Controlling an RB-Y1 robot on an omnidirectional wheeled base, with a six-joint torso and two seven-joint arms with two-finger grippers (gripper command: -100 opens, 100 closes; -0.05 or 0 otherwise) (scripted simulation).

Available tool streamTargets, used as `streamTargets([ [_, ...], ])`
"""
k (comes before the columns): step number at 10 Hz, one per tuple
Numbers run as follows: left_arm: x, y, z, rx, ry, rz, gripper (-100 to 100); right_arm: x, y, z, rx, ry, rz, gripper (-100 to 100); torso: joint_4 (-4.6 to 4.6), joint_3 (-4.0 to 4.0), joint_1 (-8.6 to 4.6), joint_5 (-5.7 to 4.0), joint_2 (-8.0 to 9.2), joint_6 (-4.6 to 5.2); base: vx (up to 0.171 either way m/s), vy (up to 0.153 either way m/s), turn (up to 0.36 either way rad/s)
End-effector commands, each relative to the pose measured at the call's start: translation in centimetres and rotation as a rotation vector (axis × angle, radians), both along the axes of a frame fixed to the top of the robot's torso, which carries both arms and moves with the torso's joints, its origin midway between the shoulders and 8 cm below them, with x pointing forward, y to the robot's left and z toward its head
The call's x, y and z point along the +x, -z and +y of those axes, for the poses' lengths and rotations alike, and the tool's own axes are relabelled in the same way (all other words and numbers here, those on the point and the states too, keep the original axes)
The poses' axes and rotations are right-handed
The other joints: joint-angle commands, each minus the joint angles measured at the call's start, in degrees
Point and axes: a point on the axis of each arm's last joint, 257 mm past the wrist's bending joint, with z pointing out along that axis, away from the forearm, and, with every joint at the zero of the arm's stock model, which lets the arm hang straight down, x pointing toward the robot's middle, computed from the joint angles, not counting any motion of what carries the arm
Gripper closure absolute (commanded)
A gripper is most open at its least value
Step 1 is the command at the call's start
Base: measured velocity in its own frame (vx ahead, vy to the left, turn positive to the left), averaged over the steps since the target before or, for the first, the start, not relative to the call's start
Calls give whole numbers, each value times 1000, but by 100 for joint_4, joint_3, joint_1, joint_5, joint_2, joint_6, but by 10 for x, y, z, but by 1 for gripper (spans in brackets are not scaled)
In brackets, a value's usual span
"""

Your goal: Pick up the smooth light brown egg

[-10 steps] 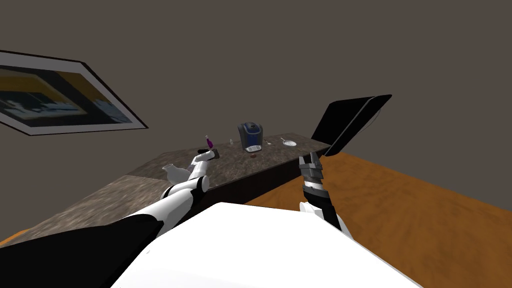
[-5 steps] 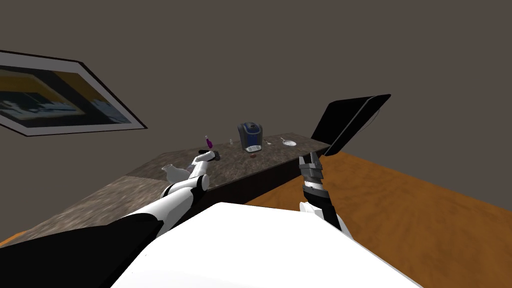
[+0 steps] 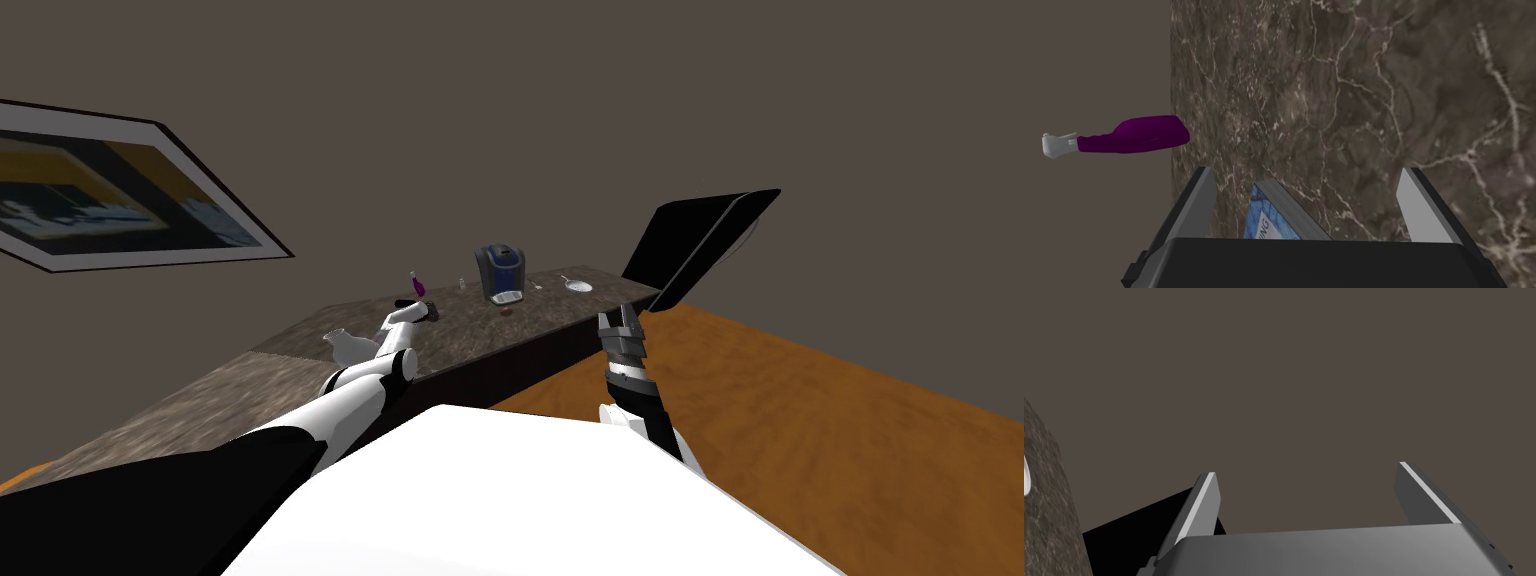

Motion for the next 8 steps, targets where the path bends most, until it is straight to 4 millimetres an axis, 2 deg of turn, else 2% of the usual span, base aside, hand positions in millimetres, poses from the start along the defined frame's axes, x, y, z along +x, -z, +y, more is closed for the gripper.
streamTargets([
  [1, -12, 6, 12, -28, -21, 25, -100, 0, 0, 0, 0, 0, 0, 0, 0, 0, 0, 0, 0, 0, 4, -31, 16],
  [8, -36, 25, 8, -164, -43, 122, -100, 0, 0, 0, 0, 0, 0, 0, 0, 0, -5, -1, 0, 4, 2, -18, -39],
])
